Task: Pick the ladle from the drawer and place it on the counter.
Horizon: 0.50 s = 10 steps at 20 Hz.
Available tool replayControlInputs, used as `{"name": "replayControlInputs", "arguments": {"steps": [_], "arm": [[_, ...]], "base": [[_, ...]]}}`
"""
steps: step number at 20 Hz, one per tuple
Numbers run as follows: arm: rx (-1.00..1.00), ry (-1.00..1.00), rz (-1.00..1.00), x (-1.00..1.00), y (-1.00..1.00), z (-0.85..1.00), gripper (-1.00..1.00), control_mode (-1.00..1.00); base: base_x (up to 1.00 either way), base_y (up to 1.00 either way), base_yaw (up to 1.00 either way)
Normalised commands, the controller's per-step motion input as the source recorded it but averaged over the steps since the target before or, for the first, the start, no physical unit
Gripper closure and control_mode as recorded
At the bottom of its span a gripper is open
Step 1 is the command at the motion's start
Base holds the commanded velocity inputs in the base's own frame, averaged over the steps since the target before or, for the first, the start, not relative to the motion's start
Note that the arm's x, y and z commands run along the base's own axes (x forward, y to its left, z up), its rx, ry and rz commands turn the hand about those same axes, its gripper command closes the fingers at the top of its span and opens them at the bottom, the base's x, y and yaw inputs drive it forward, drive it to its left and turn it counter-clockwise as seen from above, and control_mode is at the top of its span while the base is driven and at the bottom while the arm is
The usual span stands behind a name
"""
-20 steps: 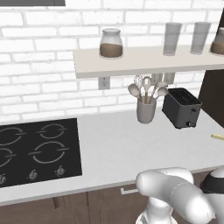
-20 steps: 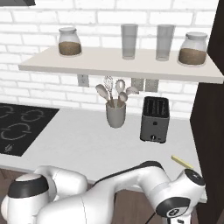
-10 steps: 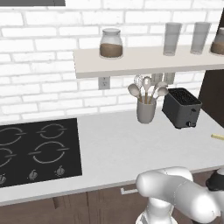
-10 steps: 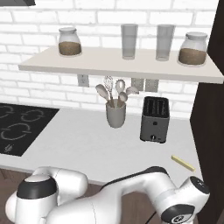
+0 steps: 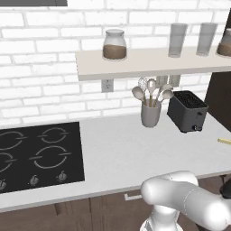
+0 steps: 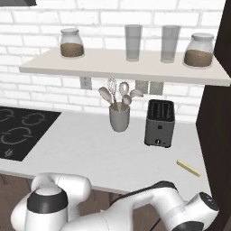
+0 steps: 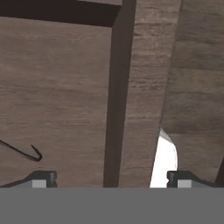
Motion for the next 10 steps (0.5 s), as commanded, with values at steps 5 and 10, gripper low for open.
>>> {"name": "replayControlInputs", "arguments": {"steps": [5, 10], "arm": [[0.05, 0.0, 0.0, -0.03, 0.0, -0.4, -1.0, -1.0], [0.05, 0.04, 0.0, -0.12, 0.0, -0.5, -1.0, -1.0]], "base": [[0.0, 0.0, 0.0], [0.0, 0.0, 0.0]]}}
